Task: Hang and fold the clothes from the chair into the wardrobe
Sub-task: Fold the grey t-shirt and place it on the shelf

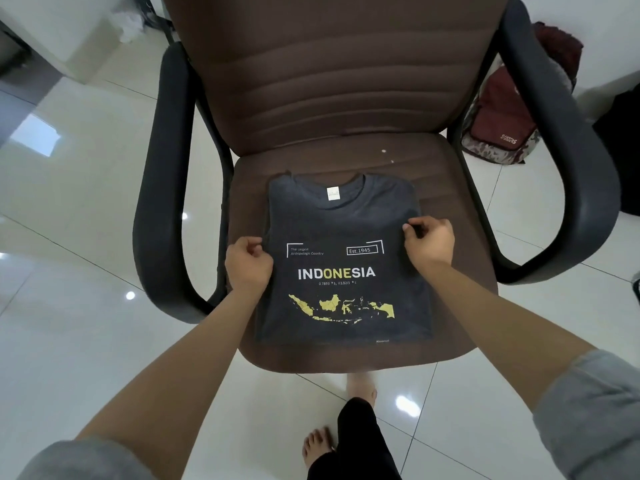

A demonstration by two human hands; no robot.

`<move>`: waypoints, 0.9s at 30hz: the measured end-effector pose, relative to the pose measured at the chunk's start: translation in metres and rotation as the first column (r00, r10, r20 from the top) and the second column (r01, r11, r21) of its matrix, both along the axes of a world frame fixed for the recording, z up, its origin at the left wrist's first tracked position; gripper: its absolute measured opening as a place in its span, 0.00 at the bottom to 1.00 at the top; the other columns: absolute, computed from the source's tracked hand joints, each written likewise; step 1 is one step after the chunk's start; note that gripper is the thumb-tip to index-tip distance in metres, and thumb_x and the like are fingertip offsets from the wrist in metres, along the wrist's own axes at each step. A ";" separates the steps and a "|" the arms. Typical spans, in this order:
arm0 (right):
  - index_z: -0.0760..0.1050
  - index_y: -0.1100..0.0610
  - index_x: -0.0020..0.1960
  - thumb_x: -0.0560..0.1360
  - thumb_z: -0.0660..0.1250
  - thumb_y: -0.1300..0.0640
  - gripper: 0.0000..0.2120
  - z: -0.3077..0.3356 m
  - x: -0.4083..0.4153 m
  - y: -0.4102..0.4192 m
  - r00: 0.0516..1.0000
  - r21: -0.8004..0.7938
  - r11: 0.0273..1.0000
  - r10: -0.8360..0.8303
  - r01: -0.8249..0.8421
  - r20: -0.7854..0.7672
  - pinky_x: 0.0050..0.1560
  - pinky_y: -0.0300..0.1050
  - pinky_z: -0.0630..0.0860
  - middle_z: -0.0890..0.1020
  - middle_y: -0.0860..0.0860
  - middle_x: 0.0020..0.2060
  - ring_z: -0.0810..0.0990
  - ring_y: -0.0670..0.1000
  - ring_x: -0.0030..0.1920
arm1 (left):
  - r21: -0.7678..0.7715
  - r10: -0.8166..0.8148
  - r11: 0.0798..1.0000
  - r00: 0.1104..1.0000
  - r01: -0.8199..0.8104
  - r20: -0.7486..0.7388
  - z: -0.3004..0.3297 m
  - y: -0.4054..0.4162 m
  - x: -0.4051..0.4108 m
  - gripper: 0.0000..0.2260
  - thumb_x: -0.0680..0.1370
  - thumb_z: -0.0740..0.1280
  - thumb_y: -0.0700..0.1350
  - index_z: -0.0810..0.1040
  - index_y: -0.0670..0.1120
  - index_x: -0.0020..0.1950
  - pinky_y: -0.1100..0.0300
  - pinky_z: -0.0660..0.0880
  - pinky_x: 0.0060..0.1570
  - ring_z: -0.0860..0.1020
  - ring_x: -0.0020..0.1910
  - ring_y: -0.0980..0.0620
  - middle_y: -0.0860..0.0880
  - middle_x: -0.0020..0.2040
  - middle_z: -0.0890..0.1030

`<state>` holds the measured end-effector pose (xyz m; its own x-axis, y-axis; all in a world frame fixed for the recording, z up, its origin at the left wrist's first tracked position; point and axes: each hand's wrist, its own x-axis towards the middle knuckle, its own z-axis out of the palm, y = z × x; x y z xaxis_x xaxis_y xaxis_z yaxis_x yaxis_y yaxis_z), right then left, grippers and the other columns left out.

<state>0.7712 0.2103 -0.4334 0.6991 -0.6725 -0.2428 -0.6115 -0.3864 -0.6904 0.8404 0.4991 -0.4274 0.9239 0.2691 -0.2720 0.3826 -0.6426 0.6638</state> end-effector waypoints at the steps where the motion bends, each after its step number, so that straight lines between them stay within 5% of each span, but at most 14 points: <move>1: 0.80 0.55 0.55 0.75 0.68 0.55 0.10 0.000 0.007 -0.002 1.000 -0.008 1.000 0.009 -0.009 0.011 0.59 0.42 0.71 0.74 0.57 0.56 0.77 0.56 0.53 | -0.021 -0.032 0.999 0.999 0.032 0.026 -0.001 -0.004 0.010 0.10 0.76 0.64 0.39 0.78 0.46 0.56 0.62 0.70 0.49 0.76 0.45 0.51 0.45 0.52 0.79; 3: 0.79 0.53 0.56 0.75 0.68 0.54 0.11 -0.002 0.022 -0.007 0.999 -0.018 1.000 0.021 -0.020 0.035 0.61 0.46 0.71 0.73 0.57 0.57 0.77 0.57 0.55 | -0.112 -0.083 0.990 0.995 0.088 0.049 -0.001 -0.014 0.031 0.12 0.78 0.65 0.41 0.76 0.46 0.61 0.64 0.70 0.51 0.76 0.45 0.54 0.48 0.53 0.79; 6: 0.79 0.53 0.58 0.76 0.67 0.55 0.12 -0.010 0.045 -0.016 0.998 0.020 1.000 0.021 -0.022 0.056 0.56 0.37 0.68 0.75 0.58 0.56 0.78 0.55 0.53 | -0.178 -0.149 0.972 0.988 0.152 0.026 -0.006 -0.028 0.064 0.13 0.77 0.67 0.40 0.78 0.45 0.62 0.64 0.72 0.54 0.78 0.49 0.53 0.49 0.53 0.80; 12: 0.80 0.59 0.56 0.76 0.67 0.58 0.10 -0.017 0.068 -0.027 0.999 0.048 0.998 0.031 -0.033 0.044 0.55 0.33 0.67 0.79 0.57 0.56 0.77 0.54 0.57 | 0.010 -0.181 0.983 0.982 0.181 0.057 -0.017 -0.040 0.091 0.14 0.73 0.69 0.37 0.81 0.42 0.57 0.66 0.68 0.57 0.78 0.55 0.47 0.43 0.57 0.80; 17: 0.74 0.52 0.63 0.76 0.65 0.46 0.18 -0.023 0.060 -0.021 0.998 0.023 1.000 0.007 -0.006 -0.062 0.62 0.49 0.70 0.73 0.58 0.61 0.73 0.59 0.62 | 0.011 -0.198 0.980 0.980 0.198 -0.031 -0.017 -0.041 0.079 0.21 0.73 0.71 0.44 0.75 0.47 0.66 0.65 0.65 0.58 0.74 0.58 0.45 0.39 0.62 0.71; 22: 0.61 0.43 0.73 0.77 0.59 0.39 0.26 -0.023 0.045 -0.004 0.968 -0.095 0.992 0.061 -0.086 -0.242 0.64 0.57 0.67 0.69 0.59 0.62 0.72 0.62 0.60 | 0.213 -0.140 0.958 0.963 0.191 -0.232 -0.005 -0.050 0.067 0.22 0.76 0.67 0.53 0.68 0.55 0.69 0.50 0.68 0.61 0.67 0.64 0.37 0.39 0.65 0.66; 27: 0.56 0.40 0.74 0.77 0.62 0.43 0.28 -0.028 0.037 0.002 0.980 0.104 0.984 0.158 -0.146 -0.119 0.58 0.52 0.75 0.78 0.56 0.58 0.77 0.59 0.58 | -0.096 -0.159 0.985 0.966 0.141 -0.203 -0.006 -0.047 0.067 0.20 0.75 0.70 0.45 0.72 0.48 0.66 0.55 0.71 0.63 0.74 0.62 0.46 0.45 0.65 0.74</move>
